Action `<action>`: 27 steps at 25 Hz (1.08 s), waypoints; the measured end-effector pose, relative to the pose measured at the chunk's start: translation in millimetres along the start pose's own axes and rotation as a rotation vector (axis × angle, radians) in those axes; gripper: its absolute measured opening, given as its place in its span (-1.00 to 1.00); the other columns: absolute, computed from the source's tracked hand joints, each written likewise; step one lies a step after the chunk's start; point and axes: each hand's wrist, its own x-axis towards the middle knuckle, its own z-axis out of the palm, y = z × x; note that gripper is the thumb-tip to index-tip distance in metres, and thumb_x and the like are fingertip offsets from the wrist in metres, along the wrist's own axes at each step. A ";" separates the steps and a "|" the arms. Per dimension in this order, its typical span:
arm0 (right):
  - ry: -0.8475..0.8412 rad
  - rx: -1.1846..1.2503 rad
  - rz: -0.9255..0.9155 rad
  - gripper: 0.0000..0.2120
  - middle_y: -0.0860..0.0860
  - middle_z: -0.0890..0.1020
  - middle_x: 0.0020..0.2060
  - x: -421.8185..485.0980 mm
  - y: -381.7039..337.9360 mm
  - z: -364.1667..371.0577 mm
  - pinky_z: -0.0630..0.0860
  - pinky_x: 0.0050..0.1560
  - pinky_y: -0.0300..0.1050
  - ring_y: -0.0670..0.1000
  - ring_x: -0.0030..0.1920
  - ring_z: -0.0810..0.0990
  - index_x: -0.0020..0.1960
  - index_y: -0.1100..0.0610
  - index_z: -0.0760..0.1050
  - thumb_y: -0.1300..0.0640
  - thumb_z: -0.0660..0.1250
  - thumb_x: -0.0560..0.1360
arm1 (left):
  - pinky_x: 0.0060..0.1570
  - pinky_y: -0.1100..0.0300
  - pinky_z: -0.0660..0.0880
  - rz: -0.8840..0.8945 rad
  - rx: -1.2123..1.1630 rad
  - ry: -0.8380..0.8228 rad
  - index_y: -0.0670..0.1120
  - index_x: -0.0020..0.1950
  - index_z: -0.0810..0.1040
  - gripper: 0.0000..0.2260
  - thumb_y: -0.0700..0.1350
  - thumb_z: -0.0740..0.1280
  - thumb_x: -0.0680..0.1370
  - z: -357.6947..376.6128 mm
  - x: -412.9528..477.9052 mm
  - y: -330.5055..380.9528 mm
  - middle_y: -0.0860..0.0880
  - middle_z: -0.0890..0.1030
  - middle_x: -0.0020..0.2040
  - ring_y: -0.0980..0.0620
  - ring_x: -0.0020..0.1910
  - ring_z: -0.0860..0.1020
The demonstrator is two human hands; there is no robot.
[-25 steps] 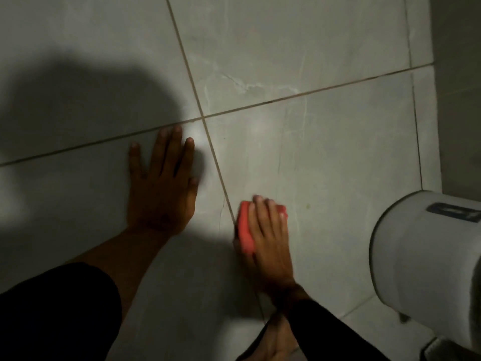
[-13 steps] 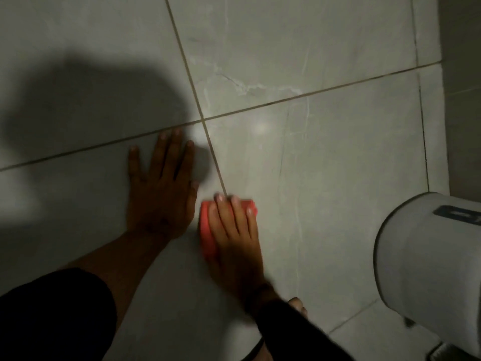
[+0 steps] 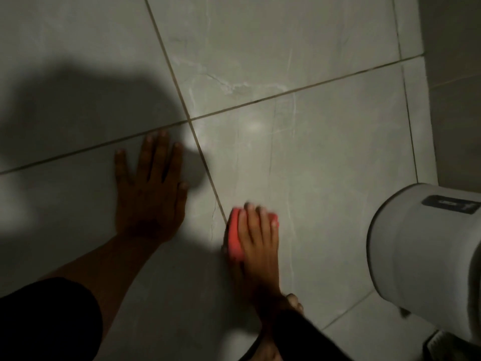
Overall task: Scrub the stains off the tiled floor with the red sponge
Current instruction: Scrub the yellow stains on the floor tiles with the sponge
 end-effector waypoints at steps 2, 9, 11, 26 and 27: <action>-0.074 -0.068 -0.033 -0.11 0.13 -0.25 0.73 -66.4 18.3 1.3 0.06 0.62 0.37 0.38 0.69 0.17 0.74 0.18 -0.07 -0.03 0.29 0.57 | 0.62 -0.46 -0.10 0.004 0.008 0.002 -0.09 0.75 0.04 -0.35 0.09 0.04 0.68 -1.0 -0.9 1.6 -0.19 0.04 0.77 -0.22 0.76 -0.01; 0.214 0.223 0.536 -0.21 0.19 0.08 0.74 217.9 107.4 -88.3 0.01 0.71 0.29 0.27 0.75 0.00 0.73 0.22 0.06 -0.16 0.08 0.62 | 0.60 -0.48 -0.06 -0.007 0.008 0.011 -0.09 0.74 0.09 -0.35 0.09 0.06 0.66 0.1 0.5 1.9 -0.18 0.06 0.76 -0.22 0.75 0.02; 0.261 0.128 0.362 -0.23 0.19 0.15 0.73 276.0 64.2 -88.1 0.03 0.71 0.30 0.30 0.73 0.07 0.73 0.20 0.10 -0.13 0.11 0.62 | 0.60 -0.47 -0.06 -0.005 0.018 0.011 -0.09 0.74 0.10 -0.34 0.08 0.08 0.66 0.6 0.9 0.9 -0.18 0.07 0.76 -0.22 0.75 0.03; 0.068 0.014 -0.177 -0.21 0.12 0.03 0.76 169.8 8.5 -47.5 -0.08 0.73 0.29 0.21 0.76 -0.03 0.76 0.08 -0.04 -0.17 0.15 0.64 | 0.60 -0.48 0.02 -0.038 0.030 -0.020 -0.11 0.72 0.17 -0.35 0.07 0.14 0.64 -10.1 3.5 6.0 -0.20 0.12 0.75 -0.22 0.74 0.08; 0.085 0.020 -0.186 -0.23 0.11 0.02 0.76 173.0 -5.3 -44.4 -0.08 0.73 0.30 0.21 0.76 -0.03 0.76 0.08 -0.03 -0.18 0.13 0.65 | 0.60 -0.47 0.02 -0.041 0.024 -0.013 -0.11 0.72 0.18 -0.34 0.07 0.16 0.63 -9.8 3.2 6.9 -0.20 0.12 0.75 -0.21 0.74 0.08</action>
